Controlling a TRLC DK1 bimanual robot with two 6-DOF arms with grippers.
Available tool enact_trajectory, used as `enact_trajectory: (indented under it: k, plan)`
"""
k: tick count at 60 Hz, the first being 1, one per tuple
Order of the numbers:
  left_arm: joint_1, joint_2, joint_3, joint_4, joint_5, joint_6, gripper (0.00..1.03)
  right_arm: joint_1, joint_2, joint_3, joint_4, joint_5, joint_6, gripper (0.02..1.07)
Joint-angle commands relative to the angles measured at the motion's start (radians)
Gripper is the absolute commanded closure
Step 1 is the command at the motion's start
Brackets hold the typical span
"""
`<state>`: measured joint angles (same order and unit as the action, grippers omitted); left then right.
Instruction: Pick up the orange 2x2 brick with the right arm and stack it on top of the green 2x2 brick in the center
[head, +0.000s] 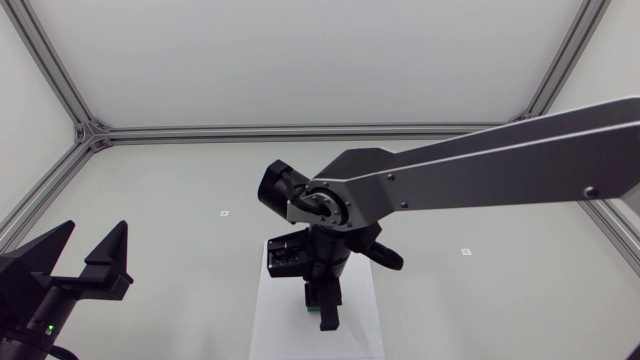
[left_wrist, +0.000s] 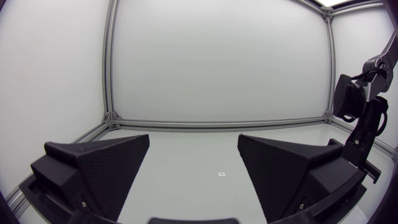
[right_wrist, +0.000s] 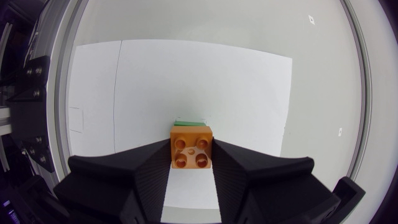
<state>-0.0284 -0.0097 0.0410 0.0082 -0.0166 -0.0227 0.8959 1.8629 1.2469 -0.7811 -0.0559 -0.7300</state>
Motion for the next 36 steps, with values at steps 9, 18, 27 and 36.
enact_trajectory:
  k: [9,18,27,36]
  plan:
    - [-0.001,-0.003,-0.041,-0.011,0.003,0.006,0.04,0.008,0.03,-0.027,0.002,-0.004,0.0,0.9]
    - [-0.001,-0.003,-0.041,-0.011,0.003,0.006,0.04,0.009,0.035,-0.032,0.009,-0.002,0.004,0.9]
    - [-0.001,-0.004,-0.041,-0.011,0.003,0.006,0.04,0.011,0.045,-0.029,0.013,0.002,0.006,0.9]
    - [-0.001,-0.004,-0.041,-0.011,0.003,0.006,0.04,0.012,0.05,-0.027,0.013,0.005,0.012,0.9]
